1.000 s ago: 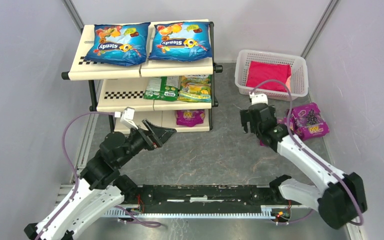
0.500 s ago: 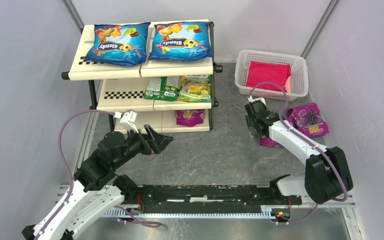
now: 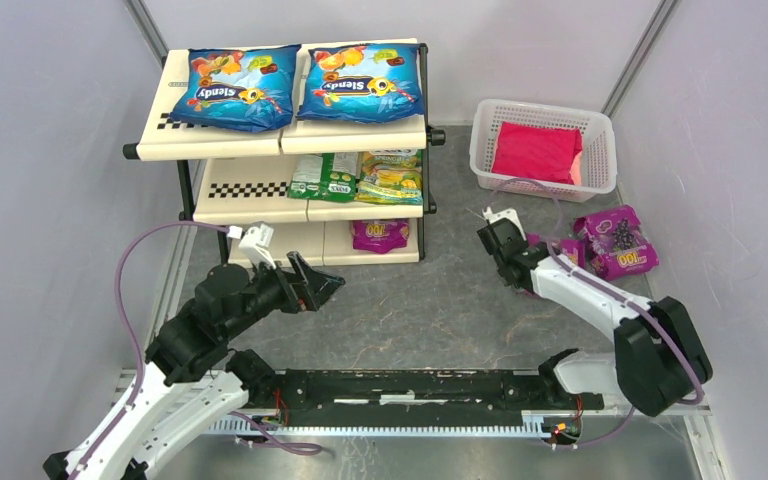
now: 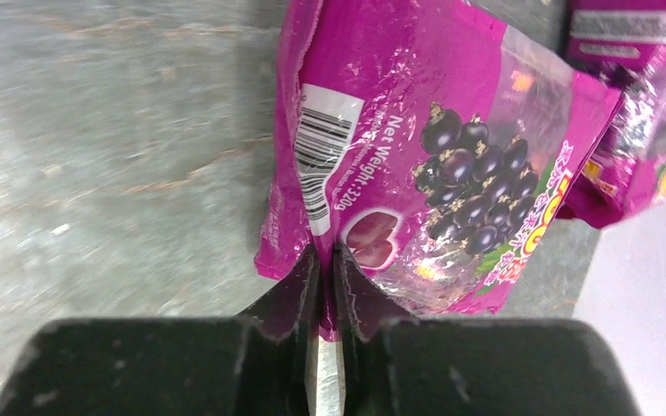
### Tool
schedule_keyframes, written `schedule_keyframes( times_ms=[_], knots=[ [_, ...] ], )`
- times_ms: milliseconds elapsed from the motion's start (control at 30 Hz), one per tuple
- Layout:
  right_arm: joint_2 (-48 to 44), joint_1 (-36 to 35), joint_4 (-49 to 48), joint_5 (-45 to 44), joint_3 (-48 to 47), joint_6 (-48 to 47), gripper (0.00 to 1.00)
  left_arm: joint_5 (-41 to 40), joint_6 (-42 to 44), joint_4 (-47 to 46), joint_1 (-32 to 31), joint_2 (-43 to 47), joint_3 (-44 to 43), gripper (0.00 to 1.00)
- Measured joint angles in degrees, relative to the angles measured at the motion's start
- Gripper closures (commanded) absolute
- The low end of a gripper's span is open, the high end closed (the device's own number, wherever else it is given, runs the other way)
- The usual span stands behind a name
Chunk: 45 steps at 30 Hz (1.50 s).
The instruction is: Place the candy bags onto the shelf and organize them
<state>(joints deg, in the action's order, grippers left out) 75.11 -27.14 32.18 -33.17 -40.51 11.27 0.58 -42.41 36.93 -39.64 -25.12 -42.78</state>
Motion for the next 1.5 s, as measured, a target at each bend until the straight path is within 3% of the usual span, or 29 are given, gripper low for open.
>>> schedule_keyframes(
  times_ms=[67, 200, 500, 800, 967, 1100, 1300, 1500],
  knots=[
    [-2.05, -2.64, 0.04, 1.44, 0.31, 0.00, 0.97, 0.00, -0.20, 0.09, 0.00, -0.26, 0.00, 0.00],
    [-7.76, -7.17, -0.33, 8.83, 1.42, -0.31, 1.00, 0.50, -2.47, -0.55, 0.00, -2.19, 0.26, 0.00],
    [-23.02, -16.09, -9.79, 38.71, 10.36, -0.39, 1.00, 11.89, -13.27, -13.99, 0.02, -9.27, 11.72, 0.00],
    [-21.11, -23.10, -27.56, 53.22, 14.34, 7.63, 1.00, 16.26, -22.10, -25.46, -0.59, -18.78, 15.50, 0.04],
    [-16.37, -23.50, -33.62, 55.60, 13.73, 11.08, 1.00, 9.07, -24.17, -26.51, -11.72, -30.12, 11.65, 0.04],
    [-16.48, -23.50, -36.57, 56.26, 13.73, 13.18, 1.00, -2.19, -27.28, -26.36, -22.25, -36.46, 8.35, 0.01],
    [-21.16, -23.39, -38.34, 55.43, 14.16, 15.06, 1.00, -13.33, -34.12, -27.10, -23.63, -30.16, 9.81, 0.01],
    [-22.27, -23.39, -38.56, 55.56, 15.41, 15.47, 1.00, -16.92, -42.01, -25.46, -23.58, -36.96, 8.61, 0.01]
  ],
)
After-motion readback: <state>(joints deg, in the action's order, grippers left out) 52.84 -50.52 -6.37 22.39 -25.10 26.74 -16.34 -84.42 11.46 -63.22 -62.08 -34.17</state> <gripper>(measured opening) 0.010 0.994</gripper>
